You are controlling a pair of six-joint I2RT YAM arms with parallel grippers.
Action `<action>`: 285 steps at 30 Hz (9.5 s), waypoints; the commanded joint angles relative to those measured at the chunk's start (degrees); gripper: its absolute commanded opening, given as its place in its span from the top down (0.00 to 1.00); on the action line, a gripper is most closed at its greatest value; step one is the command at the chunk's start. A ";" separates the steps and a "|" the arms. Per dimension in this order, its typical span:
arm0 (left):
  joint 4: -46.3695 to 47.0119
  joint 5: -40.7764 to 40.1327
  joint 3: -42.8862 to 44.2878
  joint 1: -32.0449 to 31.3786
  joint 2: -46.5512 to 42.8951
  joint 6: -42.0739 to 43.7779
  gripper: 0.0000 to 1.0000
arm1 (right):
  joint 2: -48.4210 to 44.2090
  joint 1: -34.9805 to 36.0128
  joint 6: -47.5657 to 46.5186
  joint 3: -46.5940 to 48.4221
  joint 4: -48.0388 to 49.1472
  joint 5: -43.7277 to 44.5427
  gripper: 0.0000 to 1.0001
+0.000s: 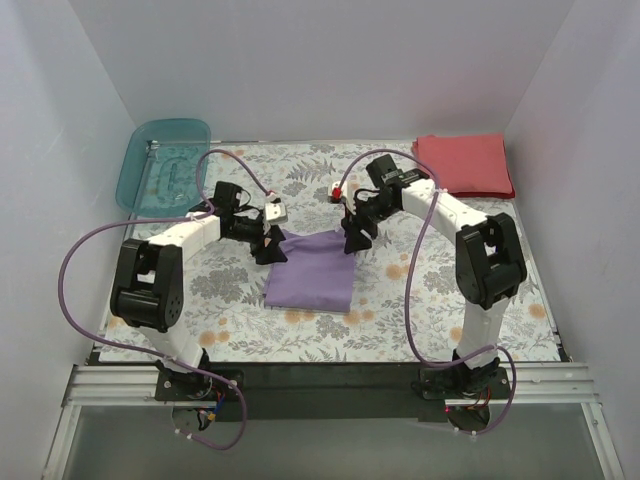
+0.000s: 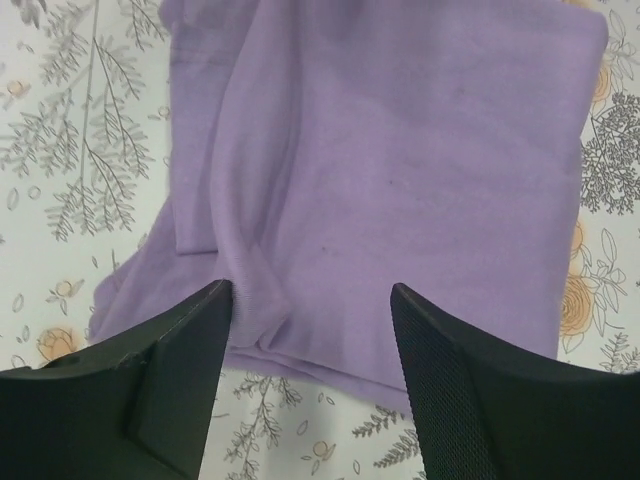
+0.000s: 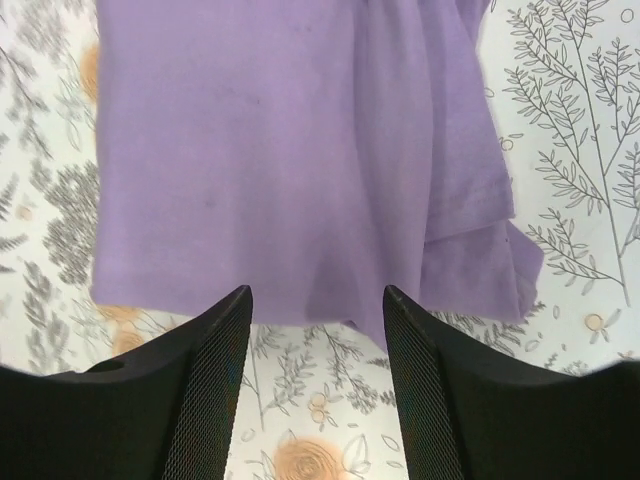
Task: Fold and stack the t-shirts
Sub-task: Fold the tshirt
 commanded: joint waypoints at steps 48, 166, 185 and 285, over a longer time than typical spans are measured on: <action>15.72 3.20 2.12 -10.05 6.29 12.18 1.00 | 32.99 -2.26 39.83 22.54 15.06 -27.01 0.74; 14.07 -14.29 17.81 1.02 8.63 -52.67 0.48 | 6.97 -10.78 46.16 5.13 21.21 -11.02 0.14; 6.23 -10.61 25.92 3.57 23.68 -56.80 0.46 | 18.23 -10.87 44.93 17.35 21.04 -13.56 0.16; 9.39 1.53 -7.03 7.09 -12.44 5.77 1.00 | 36.33 2.40 27.44 41.09 -7.97 4.98 0.87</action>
